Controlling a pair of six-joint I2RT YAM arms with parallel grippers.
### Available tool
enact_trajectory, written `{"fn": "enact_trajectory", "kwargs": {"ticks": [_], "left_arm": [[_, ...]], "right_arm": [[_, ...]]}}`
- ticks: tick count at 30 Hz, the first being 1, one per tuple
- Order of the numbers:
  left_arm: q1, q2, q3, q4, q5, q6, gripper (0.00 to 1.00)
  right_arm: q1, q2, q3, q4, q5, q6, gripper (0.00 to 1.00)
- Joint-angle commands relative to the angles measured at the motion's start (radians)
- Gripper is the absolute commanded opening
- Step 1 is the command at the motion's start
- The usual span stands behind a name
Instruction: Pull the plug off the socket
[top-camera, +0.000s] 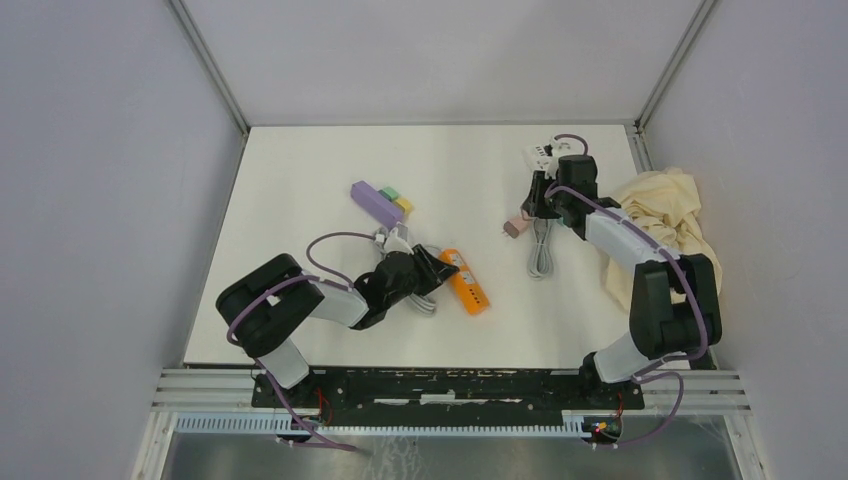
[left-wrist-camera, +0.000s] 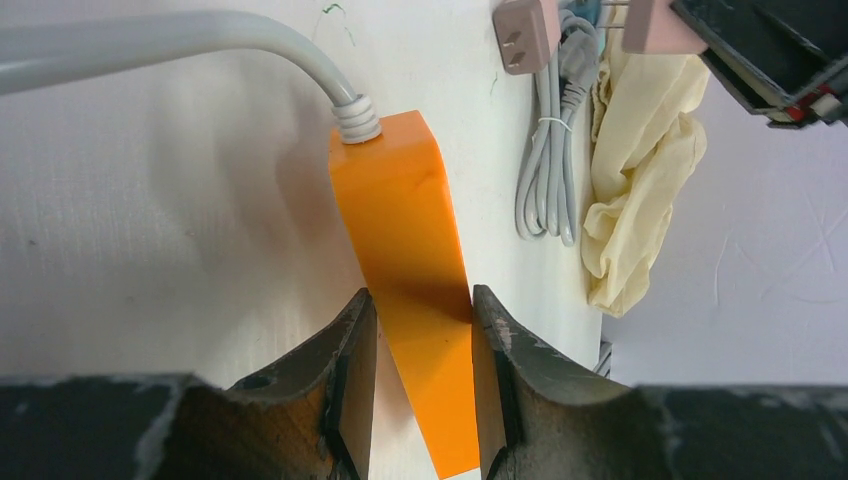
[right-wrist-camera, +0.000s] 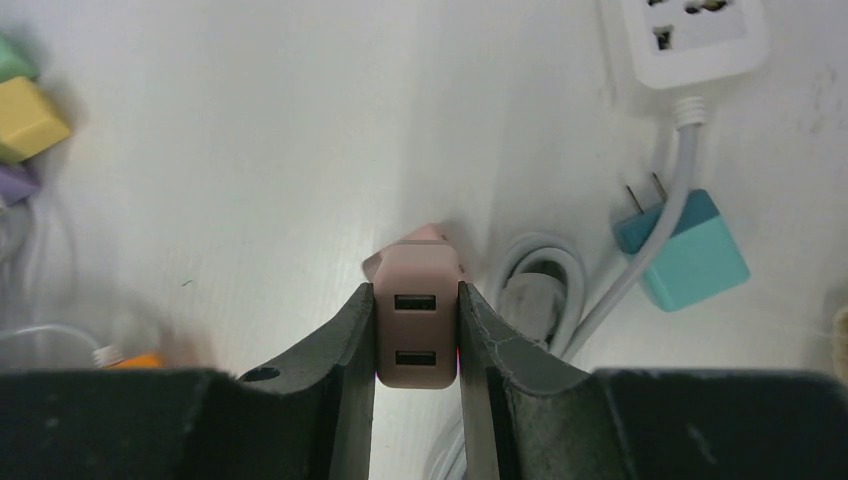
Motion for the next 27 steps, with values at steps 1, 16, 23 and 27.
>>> {"fn": "enact_trajectory", "kwargs": {"ticks": [1, 16, 23, 27], "left_arm": [[0.001, 0.013, -0.026, -0.02, 0.028, 0.187, 0.03], [0.003, 0.005, -0.018, 0.11, 0.12, 0.252, 0.03], [0.019, 0.012, 0.036, 0.134, 0.182, 0.292, 0.03], [0.034, 0.036, 0.083, 0.151, 0.232, 0.297, 0.03]], "right_arm": [[-0.015, 0.047, 0.043, 0.026, 0.122, 0.019, 0.09], [-0.044, 0.009, 0.07, -0.006, 0.007, -0.041, 0.72], [-0.054, -0.078, 0.116, -0.149, -0.408, -0.287, 0.72], [-0.065, -0.117, 0.117, -0.186, -0.545, -0.337, 0.71]]}}
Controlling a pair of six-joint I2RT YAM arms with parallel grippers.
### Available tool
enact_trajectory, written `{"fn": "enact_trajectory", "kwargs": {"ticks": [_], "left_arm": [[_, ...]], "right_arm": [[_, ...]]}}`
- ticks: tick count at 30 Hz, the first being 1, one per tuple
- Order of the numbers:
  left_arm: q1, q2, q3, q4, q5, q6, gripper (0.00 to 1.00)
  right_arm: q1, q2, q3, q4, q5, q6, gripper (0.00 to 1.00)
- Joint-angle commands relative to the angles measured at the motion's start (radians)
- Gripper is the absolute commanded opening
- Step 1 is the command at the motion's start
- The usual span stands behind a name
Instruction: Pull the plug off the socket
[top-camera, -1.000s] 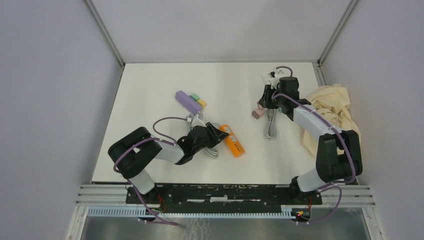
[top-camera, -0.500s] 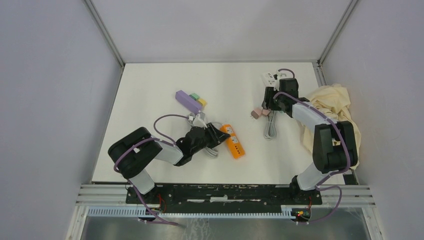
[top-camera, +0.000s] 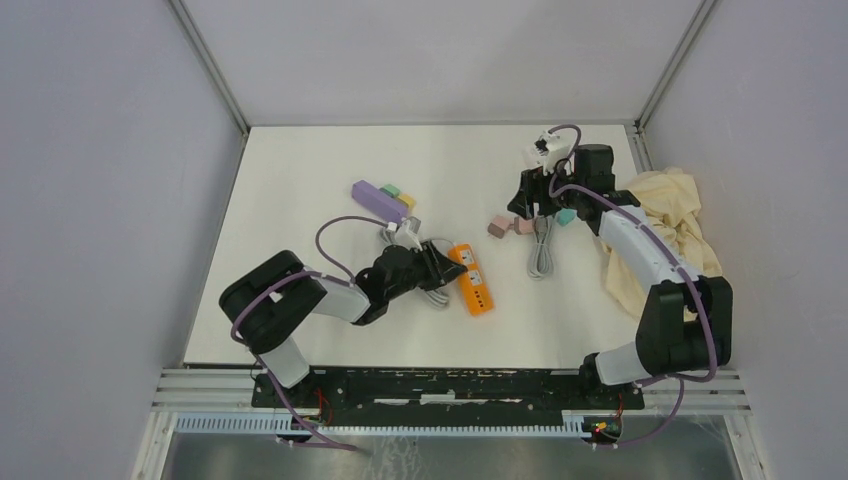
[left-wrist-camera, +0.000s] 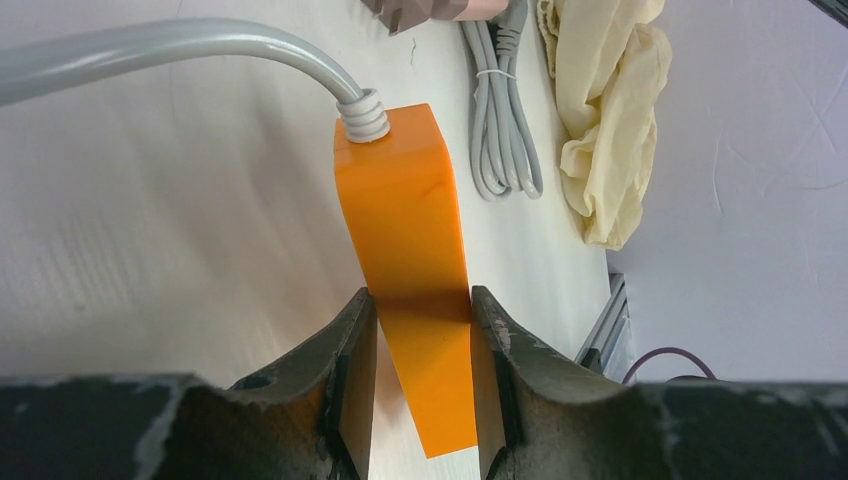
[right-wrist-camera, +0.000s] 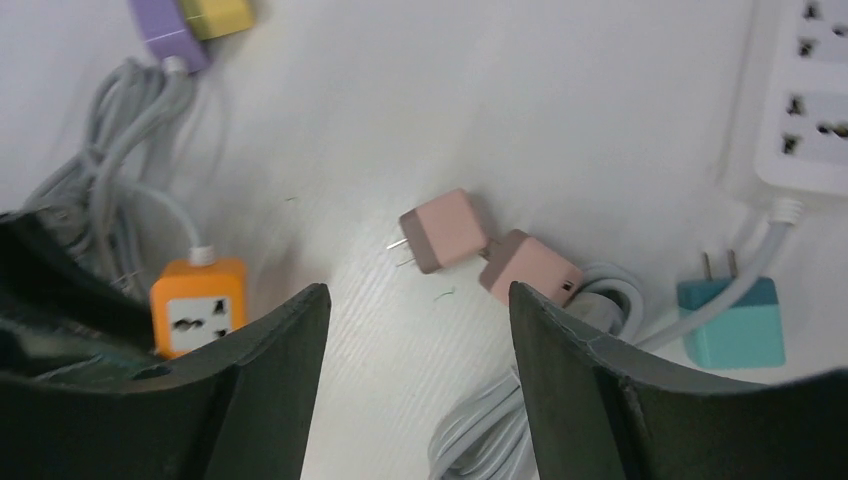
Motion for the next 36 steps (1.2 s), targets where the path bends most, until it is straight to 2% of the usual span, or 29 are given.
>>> {"fn": "enact_trajectory", "kwargs": {"ticks": [1, 21, 28, 36], "left_arm": [[0.017, 0.03, 0.084, 0.048, 0.076, 0.11, 0.03], [0.147, 0.138, 0.463, -0.049, 0.273, 0.135, 0.03], [0.171, 0.289, 0.656, -0.061, 0.309, 0.101, 0.03], [0.193, 0.502, 0.812, 0.022, 0.327, -0.047, 0.03]], "right_arm": [[-0.015, -0.065, 0.045, -0.05, -0.239, -0.118, 0.71], [-0.071, -0.134, 0.035, -0.051, -0.27, -0.106, 0.7], [-0.075, -0.137, 0.032, -0.045, -0.268, -0.101, 0.7], [-0.081, -0.139, 0.028, -0.041, -0.263, -0.102, 0.7]]}}
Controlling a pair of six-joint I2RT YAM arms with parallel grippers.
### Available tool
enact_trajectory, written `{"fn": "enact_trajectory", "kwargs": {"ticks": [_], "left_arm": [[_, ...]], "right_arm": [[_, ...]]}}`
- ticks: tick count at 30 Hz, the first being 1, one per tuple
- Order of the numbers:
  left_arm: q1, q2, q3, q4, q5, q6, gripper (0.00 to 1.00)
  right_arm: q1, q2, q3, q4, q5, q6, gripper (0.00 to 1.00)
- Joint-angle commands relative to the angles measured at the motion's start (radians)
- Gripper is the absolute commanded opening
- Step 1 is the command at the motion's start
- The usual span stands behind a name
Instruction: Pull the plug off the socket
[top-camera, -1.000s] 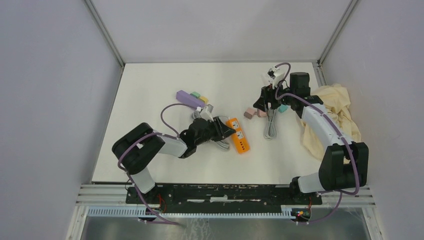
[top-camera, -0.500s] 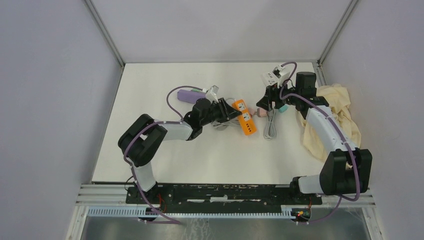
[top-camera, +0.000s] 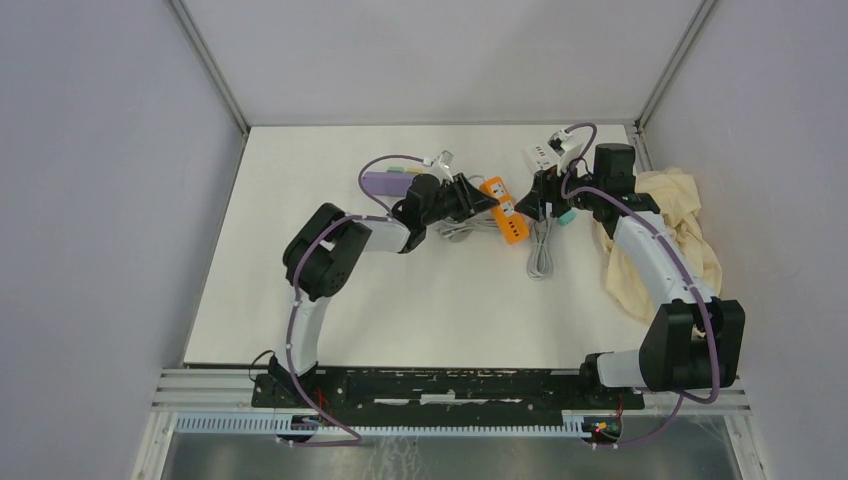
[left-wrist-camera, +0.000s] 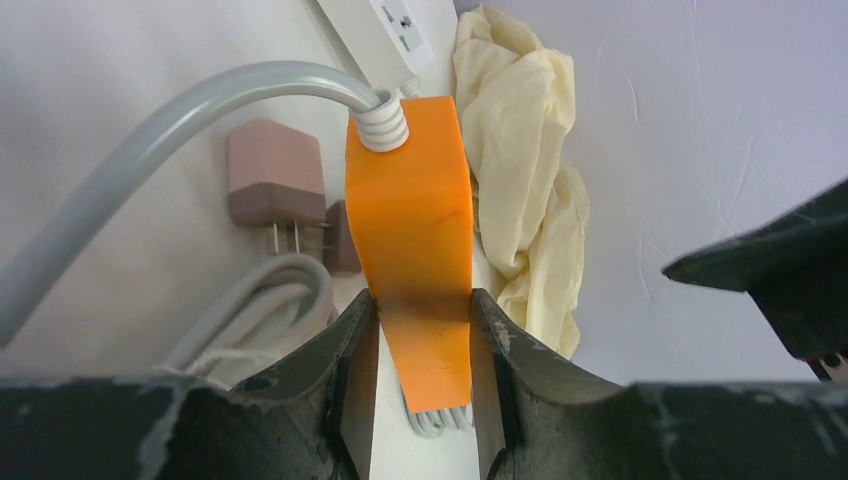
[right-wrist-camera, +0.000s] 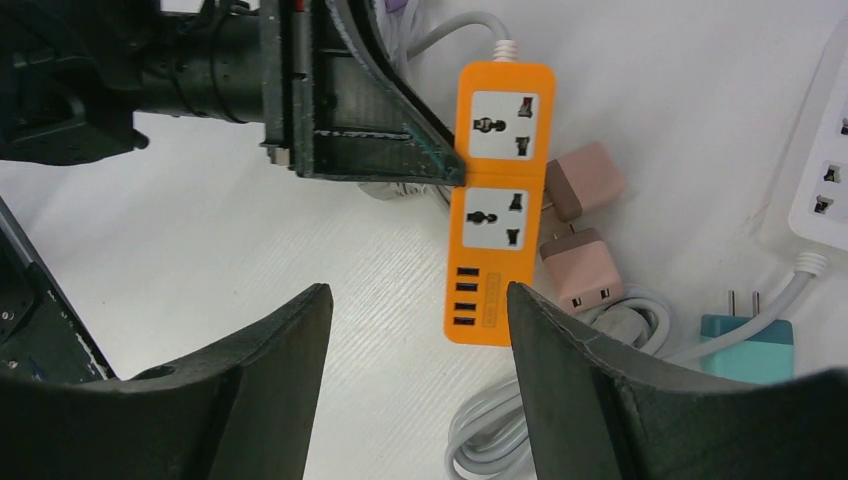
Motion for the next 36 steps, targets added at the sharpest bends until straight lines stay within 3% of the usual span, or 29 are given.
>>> {"fn": "enact_trajectory", "kwargs": {"ticks": [1, 3, 8, 11, 18, 21, 24, 26, 32, 34, 36], "left_arm": [[0.012, 0.082, 0.121, 0.151, 0.045, -0.099, 0.03], [0.01, 0.097, 0.142, 0.13, 0.054, -0.111, 0.08], [0.006, 0.02, 0.126, -0.045, 0.023, 0.017, 0.57], [0.006, -0.053, 0.113, -0.15, 0.002, 0.115, 0.7], [0.005, -0.222, 0.131, -0.473, -0.048, 0.399, 0.76], [0.007, -0.309, 0.087, -0.518, -0.156, 0.534, 0.76], [0.021, -0.362, 0.048, -0.526, -0.269, 0.608, 0.85], [0.048, -0.368, 0.032, -0.504, -0.305, 0.567, 0.99], [0.15, -0.286, 0.023, -0.427, -0.314, 0.238, 1.0], [0.16, -0.249, 0.061, -0.477, -0.364, 0.142, 0.93], [0.156, -0.197, 0.143, -0.607, -0.43, 0.064, 0.77]], "right_arm": [[-0.006, -0.035, 0.018, 0.039, -0.013, -0.004, 0.7], [-0.008, -0.035, 0.018, 0.039, -0.011, -0.006, 0.7], [-0.008, -0.033, 0.019, 0.039, -0.014, -0.006, 0.7], [-0.009, -0.031, 0.019, 0.04, -0.018, -0.004, 0.7], [-0.008, -0.032, 0.019, 0.041, -0.023, -0.001, 0.7], [-0.009, -0.032, 0.018, 0.041, -0.026, 0.001, 0.7], [-0.009, -0.032, 0.019, 0.042, -0.032, 0.003, 0.7], [-0.009, -0.033, 0.018, 0.042, -0.035, 0.004, 0.7], [-0.009, -0.038, 0.017, 0.043, -0.037, 0.004, 0.7], [-0.01, -0.038, 0.017, 0.044, -0.038, 0.005, 0.7], [-0.009, -0.037, 0.016, 0.044, -0.041, 0.005, 0.7]]}}
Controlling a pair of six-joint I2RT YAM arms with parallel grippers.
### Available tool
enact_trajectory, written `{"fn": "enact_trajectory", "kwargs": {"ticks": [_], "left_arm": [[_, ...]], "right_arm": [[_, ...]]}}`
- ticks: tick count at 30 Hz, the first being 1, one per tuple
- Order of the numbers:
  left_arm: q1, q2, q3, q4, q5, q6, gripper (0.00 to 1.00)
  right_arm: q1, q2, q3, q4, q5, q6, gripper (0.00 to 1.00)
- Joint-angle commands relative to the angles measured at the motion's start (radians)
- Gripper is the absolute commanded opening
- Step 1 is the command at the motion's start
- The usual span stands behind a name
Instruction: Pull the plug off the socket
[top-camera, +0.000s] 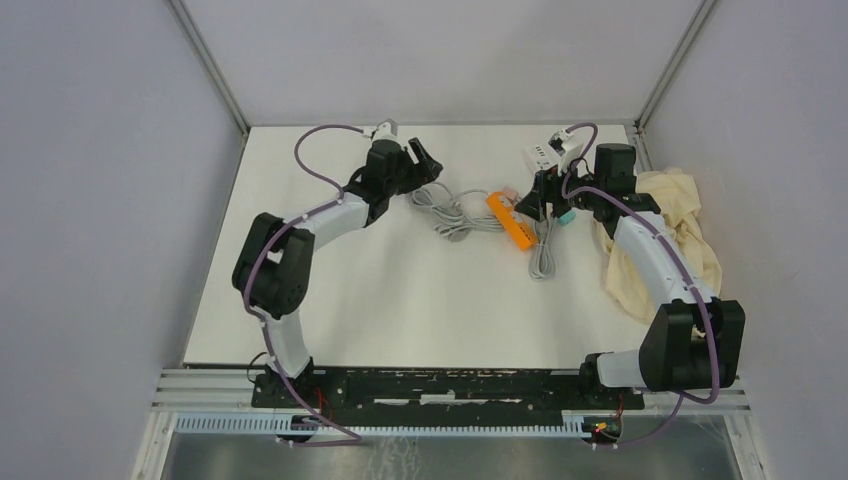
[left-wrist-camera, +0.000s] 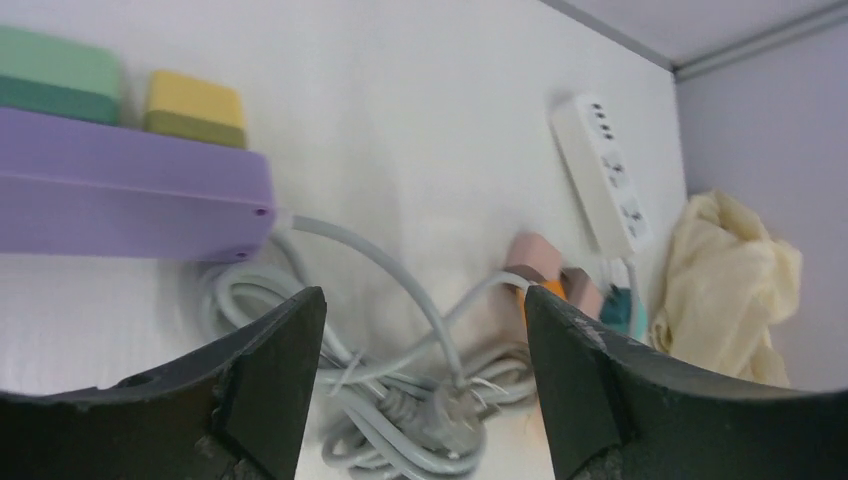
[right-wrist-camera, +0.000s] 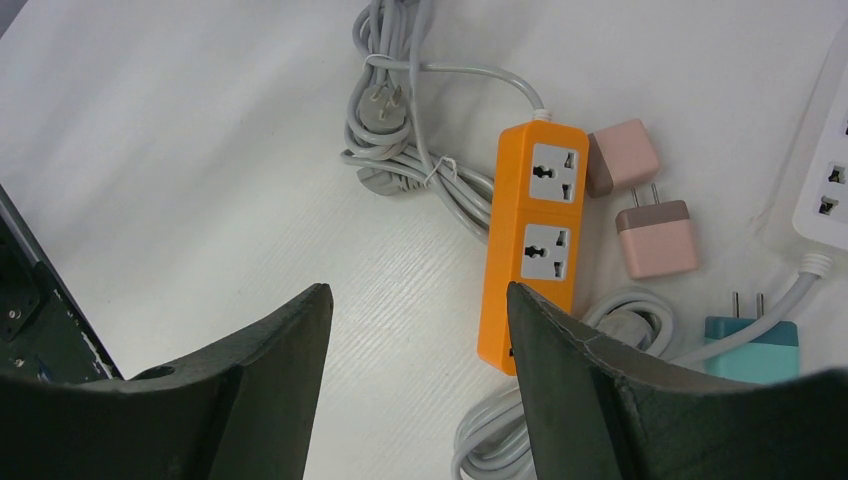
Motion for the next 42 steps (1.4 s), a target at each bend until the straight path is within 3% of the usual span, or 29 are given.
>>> {"fn": "enact_trajectory", "kwargs": {"ticks": [1, 10, 14, 22, 27, 29, 32, 34, 42], "left_arm": [[-0.003, 0.096, 0.153, -0.186, -0.152, -0.253, 0.75], [-0.026, 0.211, 0.414, -0.608, -0.496, -0.32, 0.74], [-0.013, 0.238, 0.496, -0.772, -0.59, -0.338, 0.79], [0.06, 0.261, 0.505, -0.724, -0.48, -0.312, 0.91], [0.105, 0.297, 0.515, -0.54, -0.24, 0.008, 0.92], [0.112, 0.327, 0.548, -0.555, -0.177, 0.042, 0.92], [0.111, 0.407, 0.692, -0.825, -0.352, -0.108, 0.93], [0.111, 0.471, 0.812, -0.974, -0.394, -0.195, 0.95], [0.113, 0.535, 0.849, -1.015, -0.405, -0.325, 0.99]], "right_arm": [[-0.004, -0.035, 0.016, 0.044, -0.031, 0.002, 0.7], [-0.003, -0.032, 0.016, 0.048, -0.037, 0.004, 0.7], [-0.004, -0.03, 0.016, 0.047, -0.039, 0.005, 0.7], [-0.004, -0.029, 0.015, 0.047, -0.043, 0.009, 0.7], [-0.003, -0.034, 0.014, 0.048, -0.044, 0.009, 0.7], [-0.003, -0.032, 0.015, 0.05, -0.044, 0.008, 0.7], [-0.004, -0.033, 0.016, 0.05, -0.044, 0.007, 0.7], [-0.003, -0.033, 0.014, 0.049, -0.044, 0.008, 0.7], [-0.003, -0.034, 0.013, 0.05, -0.044, 0.008, 0.7]]}}
